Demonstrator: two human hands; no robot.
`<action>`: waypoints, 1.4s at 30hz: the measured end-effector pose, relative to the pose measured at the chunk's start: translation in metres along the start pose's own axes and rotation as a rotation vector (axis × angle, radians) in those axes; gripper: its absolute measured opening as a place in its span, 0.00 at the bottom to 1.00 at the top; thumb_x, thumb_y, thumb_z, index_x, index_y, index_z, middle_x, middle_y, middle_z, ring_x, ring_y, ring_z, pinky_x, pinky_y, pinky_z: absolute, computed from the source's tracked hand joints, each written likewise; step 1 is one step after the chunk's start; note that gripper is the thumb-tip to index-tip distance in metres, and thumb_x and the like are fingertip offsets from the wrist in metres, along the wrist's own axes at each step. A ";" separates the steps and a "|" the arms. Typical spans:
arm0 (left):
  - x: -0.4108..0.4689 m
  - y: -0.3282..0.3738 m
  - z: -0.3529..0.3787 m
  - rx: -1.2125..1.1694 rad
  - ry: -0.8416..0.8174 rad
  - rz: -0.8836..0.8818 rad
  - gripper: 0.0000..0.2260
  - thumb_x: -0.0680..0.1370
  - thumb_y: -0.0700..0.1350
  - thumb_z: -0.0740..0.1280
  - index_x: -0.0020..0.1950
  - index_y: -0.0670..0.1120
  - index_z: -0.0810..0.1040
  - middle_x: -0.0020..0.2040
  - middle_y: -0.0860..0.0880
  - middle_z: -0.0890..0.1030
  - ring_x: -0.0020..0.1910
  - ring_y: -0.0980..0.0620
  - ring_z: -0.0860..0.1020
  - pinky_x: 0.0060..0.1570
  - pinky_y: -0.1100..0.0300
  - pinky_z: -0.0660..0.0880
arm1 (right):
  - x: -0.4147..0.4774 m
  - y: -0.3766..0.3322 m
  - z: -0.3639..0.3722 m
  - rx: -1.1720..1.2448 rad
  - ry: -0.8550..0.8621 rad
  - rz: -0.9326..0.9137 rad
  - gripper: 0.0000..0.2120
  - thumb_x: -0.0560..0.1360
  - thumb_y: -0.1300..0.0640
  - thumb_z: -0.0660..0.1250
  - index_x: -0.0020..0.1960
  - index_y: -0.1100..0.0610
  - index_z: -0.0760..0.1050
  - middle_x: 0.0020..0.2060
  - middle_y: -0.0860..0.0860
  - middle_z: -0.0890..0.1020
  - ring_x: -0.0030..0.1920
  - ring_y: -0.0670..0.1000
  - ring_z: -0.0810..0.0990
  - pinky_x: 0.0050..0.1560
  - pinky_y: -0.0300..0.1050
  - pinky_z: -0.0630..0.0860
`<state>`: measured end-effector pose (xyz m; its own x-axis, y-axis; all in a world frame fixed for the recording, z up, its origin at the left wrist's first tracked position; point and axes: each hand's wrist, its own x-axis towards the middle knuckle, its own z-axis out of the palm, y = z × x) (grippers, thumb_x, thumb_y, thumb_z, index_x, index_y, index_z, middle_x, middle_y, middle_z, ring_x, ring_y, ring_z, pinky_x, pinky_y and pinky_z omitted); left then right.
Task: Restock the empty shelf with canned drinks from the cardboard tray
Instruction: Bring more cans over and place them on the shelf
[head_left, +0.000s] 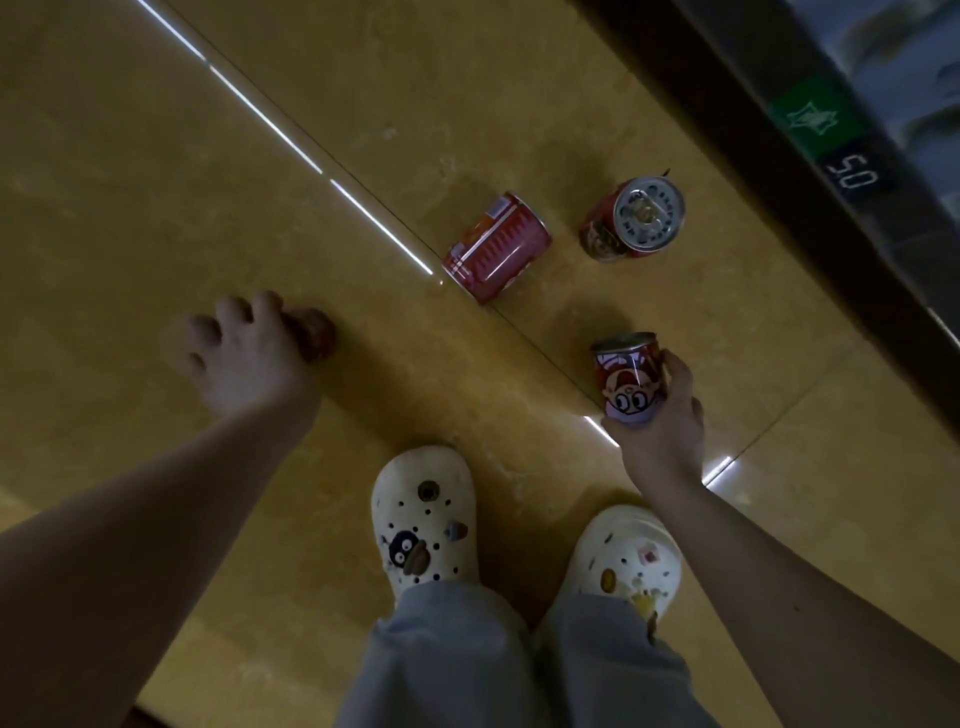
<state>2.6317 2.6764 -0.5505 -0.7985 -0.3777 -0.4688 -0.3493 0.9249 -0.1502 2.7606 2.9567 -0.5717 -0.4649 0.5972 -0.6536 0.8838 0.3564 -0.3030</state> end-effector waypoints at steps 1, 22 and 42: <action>0.002 -0.004 -0.001 0.035 0.018 0.075 0.16 0.75 0.40 0.63 0.62 0.50 0.70 0.63 0.43 0.67 0.65 0.39 0.60 0.62 0.44 0.60 | 0.000 0.001 -0.001 0.018 0.021 -0.006 0.43 0.66 0.60 0.76 0.73 0.51 0.57 0.64 0.59 0.70 0.63 0.61 0.70 0.54 0.49 0.71; -0.129 0.042 -0.128 -0.858 -0.261 0.205 0.27 0.57 0.47 0.80 0.49 0.54 0.70 0.51 0.51 0.77 0.48 0.53 0.78 0.42 0.56 0.78 | -0.105 -0.097 -0.111 0.709 -0.013 -0.316 0.31 0.60 0.63 0.78 0.56 0.52 0.65 0.51 0.42 0.73 0.50 0.38 0.78 0.45 0.31 0.76; -0.375 0.049 -0.533 -1.713 -0.311 0.278 0.22 0.62 0.46 0.75 0.54 0.46 0.75 0.49 0.45 0.82 0.44 0.47 0.83 0.45 0.51 0.80 | -0.362 -0.268 -0.497 1.175 -0.296 -0.513 0.18 0.59 0.50 0.69 0.47 0.54 0.77 0.39 0.51 0.85 0.41 0.52 0.84 0.44 0.47 0.79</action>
<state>2.6523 2.8401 0.0823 -0.8751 -0.0207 -0.4835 -0.4697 -0.2046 0.8588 2.6661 3.0020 0.0906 -0.8628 0.3494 -0.3654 0.1995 -0.4288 -0.8811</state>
